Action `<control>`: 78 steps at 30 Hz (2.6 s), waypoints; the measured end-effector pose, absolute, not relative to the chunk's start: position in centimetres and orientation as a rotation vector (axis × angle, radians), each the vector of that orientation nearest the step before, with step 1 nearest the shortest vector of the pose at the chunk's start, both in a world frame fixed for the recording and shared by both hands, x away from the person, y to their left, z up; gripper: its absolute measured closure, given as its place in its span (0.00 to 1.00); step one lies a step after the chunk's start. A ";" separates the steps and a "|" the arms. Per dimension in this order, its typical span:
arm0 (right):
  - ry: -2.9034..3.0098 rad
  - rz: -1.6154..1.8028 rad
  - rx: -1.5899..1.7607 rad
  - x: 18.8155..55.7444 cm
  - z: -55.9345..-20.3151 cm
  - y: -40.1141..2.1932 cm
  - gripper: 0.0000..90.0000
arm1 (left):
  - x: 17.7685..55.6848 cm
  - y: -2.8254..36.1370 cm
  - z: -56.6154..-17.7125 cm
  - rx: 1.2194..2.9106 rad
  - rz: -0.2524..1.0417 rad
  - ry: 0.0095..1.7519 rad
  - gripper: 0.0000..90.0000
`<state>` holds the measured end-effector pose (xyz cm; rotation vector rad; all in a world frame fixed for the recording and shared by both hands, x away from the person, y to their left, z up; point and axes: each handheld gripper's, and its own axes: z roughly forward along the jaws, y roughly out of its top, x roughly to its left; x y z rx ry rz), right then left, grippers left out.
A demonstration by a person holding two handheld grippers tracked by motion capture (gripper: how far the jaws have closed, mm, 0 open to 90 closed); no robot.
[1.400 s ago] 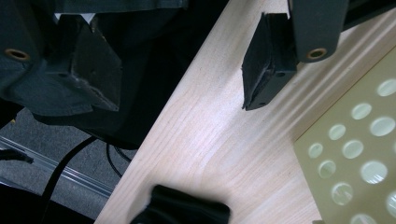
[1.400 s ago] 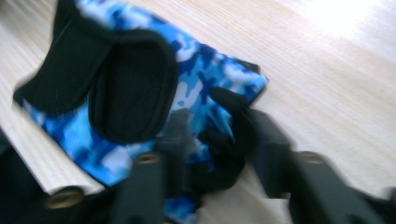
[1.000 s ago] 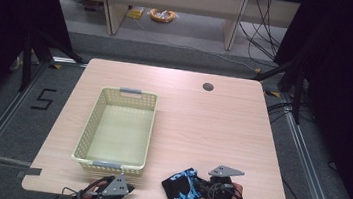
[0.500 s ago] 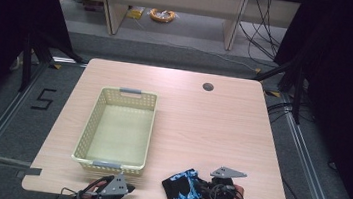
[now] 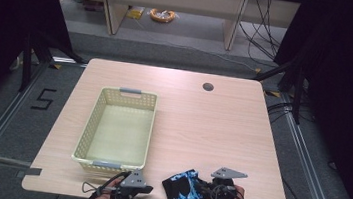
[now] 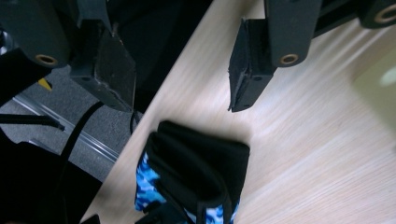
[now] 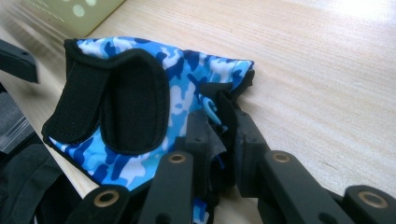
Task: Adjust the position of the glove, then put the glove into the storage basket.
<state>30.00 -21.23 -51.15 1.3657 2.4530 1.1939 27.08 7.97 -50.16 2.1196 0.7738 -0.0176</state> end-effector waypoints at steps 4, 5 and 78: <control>2.455 1.194 1.356 30.0 -51.2 -21.3 0.88 | 27.5 6.8 -50.2 2.115 -0.018 0.787 0.47; 2.456 1.194 1.353 29.9 -51.2 -21.3 0.88 | 27.8 6.6 -50.2 2.131 -0.004 0.770 0.47; 2.407 1.238 1.379 29.5 -50.2 -21.9 0.91 | 29.7 4.0 -51.4 2.019 0.056 0.857 0.93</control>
